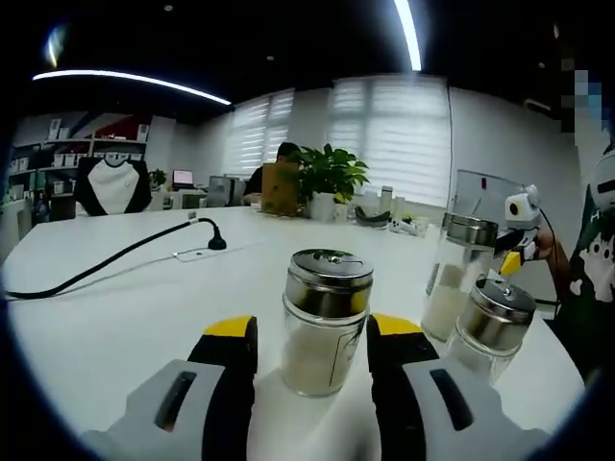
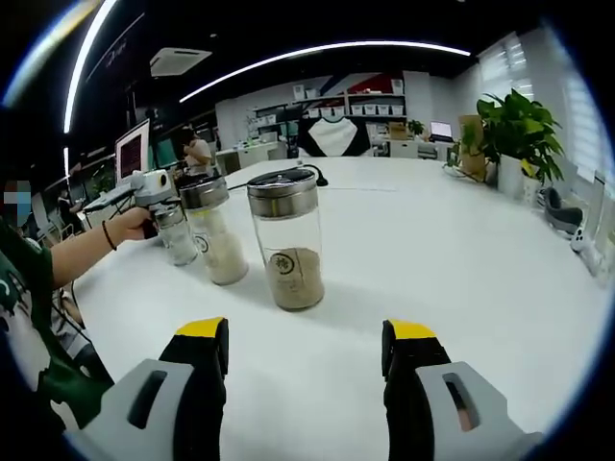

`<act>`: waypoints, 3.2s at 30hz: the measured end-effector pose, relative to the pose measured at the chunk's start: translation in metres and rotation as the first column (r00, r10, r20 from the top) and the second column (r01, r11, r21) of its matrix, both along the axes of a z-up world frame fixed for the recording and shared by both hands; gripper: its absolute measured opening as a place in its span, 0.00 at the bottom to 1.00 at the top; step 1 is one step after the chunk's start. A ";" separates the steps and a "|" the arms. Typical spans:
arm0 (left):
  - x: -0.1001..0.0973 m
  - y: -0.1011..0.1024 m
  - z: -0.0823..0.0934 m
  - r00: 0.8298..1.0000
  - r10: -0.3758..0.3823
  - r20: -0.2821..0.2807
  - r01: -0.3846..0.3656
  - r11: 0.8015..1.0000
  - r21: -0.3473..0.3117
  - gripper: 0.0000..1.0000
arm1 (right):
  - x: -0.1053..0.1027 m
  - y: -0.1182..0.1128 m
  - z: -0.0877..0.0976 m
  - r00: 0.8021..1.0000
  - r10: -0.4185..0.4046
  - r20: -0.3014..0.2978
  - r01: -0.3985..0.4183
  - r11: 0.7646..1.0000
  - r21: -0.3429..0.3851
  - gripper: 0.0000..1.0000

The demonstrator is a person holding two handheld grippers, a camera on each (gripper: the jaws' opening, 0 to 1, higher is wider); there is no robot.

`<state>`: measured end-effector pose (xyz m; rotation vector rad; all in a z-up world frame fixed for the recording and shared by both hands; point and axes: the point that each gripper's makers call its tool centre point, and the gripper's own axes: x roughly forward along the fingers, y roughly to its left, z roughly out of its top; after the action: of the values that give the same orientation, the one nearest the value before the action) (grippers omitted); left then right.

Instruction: Rotate the seasoning bottle until the label or dispensing opening points toward the visible target arrow and the bottle remains upright within the marked orientation range

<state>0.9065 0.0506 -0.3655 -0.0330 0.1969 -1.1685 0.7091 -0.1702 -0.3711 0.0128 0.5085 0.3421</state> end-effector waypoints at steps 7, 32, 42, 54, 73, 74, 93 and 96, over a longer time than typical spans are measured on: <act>0.001 -0.008 -0.002 0.999 -0.036 0.001 0.036 0.999 -0.004 0.45 | -0.001 -0.002 0.000 1.000 -0.008 0.001 0.008 1.000 0.000 0.65; -0.005 -0.007 -0.001 0.995 -0.073 0.061 0.073 0.997 0.009 0.36 | -0.002 -0.004 -0.001 1.000 -0.013 -0.004 0.013 1.000 -0.003 0.65; -0.008 0.002 -0.002 0.994 -0.078 0.073 0.076 0.997 0.024 0.36 | -0.001 -0.002 -0.003 1.000 -0.005 -0.007 0.005 1.000 -0.006 0.65; -0.017 0.020 0.000 0.995 -0.061 0.076 0.059 0.998 0.025 0.36 | 0.000 0.001 -0.004 1.000 0.003 -0.010 -0.003 1.000 -0.005 0.65; -0.042 0.049 -0.001 0.997 -0.032 0.073 0.030 0.999 0.028 0.36 | -0.001 0.006 -0.003 1.000 0.023 -0.002 -0.023 1.000 -0.001 0.65; -0.044 0.050 -0.001 0.997 -0.031 0.074 0.029 0.999 0.027 0.36 | -0.001 0.007 -0.003 1.000 0.023 -0.001 -0.023 1.000 0.000 0.65; -0.075 0.066 -0.001 0.997 -0.020 0.074 0.019 1.000 0.012 0.36 | 0.001 0.008 -0.002 1.000 0.028 0.003 -0.028 1.000 -0.001 0.65; -0.080 0.067 -0.001 0.997 -0.025 0.073 0.024 1.000 0.012 0.36 | 0.001 0.009 -0.002 1.000 0.031 0.002 -0.031 1.000 -0.002 0.65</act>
<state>0.8267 0.1173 -0.3667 0.0217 0.1397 -1.1908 0.7098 -0.1615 -0.3735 0.0028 0.5070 0.3716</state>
